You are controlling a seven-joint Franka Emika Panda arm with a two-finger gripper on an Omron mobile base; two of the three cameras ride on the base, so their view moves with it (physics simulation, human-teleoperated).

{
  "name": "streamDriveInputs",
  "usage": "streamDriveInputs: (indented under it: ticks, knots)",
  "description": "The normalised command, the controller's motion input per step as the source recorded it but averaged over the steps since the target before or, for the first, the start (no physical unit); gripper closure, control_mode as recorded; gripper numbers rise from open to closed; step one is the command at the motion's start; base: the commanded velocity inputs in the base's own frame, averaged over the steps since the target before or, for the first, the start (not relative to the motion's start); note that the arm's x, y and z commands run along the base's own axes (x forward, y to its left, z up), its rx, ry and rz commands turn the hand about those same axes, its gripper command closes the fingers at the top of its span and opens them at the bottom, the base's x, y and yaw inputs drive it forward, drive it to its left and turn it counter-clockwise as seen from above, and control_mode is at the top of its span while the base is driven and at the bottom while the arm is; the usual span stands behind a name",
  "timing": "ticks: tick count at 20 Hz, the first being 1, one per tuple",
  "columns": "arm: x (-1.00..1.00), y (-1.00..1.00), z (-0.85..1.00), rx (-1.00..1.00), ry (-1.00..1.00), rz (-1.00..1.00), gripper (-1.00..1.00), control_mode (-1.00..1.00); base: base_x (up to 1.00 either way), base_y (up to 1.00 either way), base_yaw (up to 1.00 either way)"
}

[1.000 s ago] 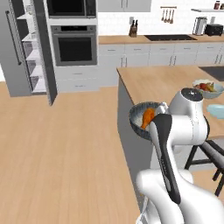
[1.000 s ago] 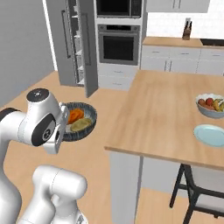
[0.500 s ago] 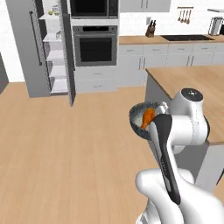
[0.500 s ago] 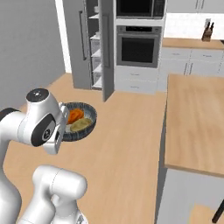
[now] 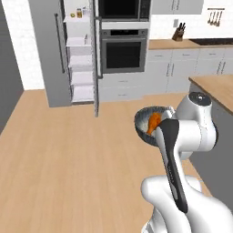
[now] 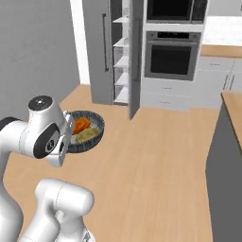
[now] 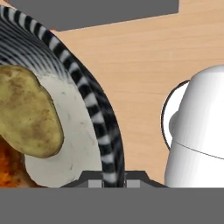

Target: Pick the chicken drumstick and potato from their plates and place them in the bowl. Then put the bowl in the fridge.

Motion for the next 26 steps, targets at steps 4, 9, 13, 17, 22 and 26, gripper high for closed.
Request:
streamDriveInputs:
  ticks: [4, 9, 13, 17, 22, 26]
  knots:
    - [0.0, 0.0, 0.0, 0.0, 0.0, 0.0, 1.0, 1.0, 1.0, 1.0, -0.01]
    - [0.0, 0.0, 0.0, 0.0, 0.0, 0.0, 1.0, 1.0, 1.0, 1.0, -0.02]
    - [0.0, 0.0, 0.0, 0.0, 0.0, 0.0, 1.0, 1.0, 1.0, 1.0, -0.15]
    - [0.0, 0.0, 0.0, 0.0, 0.0, 0.0, 1.0, 1.0, 1.0, 0.93, -0.27]
    - [0.0, 0.0, 0.0, 0.0, 0.0, 0.0, 1.0, 1.0, 1.0, 0.63, -0.25]
    - [0.0, 0.0, 0.0, 0.0, 0.0, 0.0, 1.0, 1.0, 1.0, 0.31, -0.31]
